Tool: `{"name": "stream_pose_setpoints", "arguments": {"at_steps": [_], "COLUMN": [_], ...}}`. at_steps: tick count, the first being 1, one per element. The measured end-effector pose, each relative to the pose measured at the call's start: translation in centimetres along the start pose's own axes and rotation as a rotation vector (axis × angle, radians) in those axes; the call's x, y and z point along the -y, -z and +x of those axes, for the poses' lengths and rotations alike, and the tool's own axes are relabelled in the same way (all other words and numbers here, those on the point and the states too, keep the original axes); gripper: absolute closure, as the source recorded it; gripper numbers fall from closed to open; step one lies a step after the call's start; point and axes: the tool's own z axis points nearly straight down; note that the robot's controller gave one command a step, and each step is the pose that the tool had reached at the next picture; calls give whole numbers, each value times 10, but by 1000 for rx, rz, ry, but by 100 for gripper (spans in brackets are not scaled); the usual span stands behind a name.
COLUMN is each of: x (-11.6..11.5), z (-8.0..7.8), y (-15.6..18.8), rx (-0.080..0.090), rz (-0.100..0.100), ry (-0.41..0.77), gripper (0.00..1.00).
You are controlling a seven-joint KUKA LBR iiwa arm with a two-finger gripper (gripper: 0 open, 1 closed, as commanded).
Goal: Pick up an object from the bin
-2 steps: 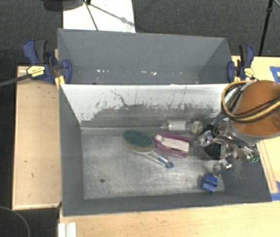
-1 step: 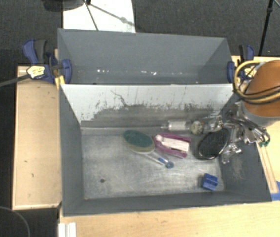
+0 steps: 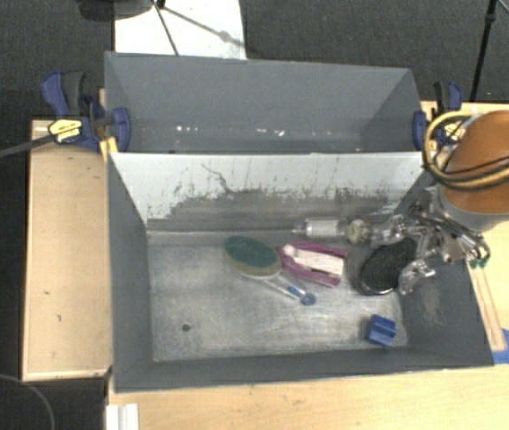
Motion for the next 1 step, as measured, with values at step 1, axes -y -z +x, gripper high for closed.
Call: {"name": "stream_pose_setpoints", "arguments": {"at_steps": [1], "x": [-1], "z": [16], "y": [130], "rx": [2], "rz": [5], "ry": [348], "gripper": [100]}}
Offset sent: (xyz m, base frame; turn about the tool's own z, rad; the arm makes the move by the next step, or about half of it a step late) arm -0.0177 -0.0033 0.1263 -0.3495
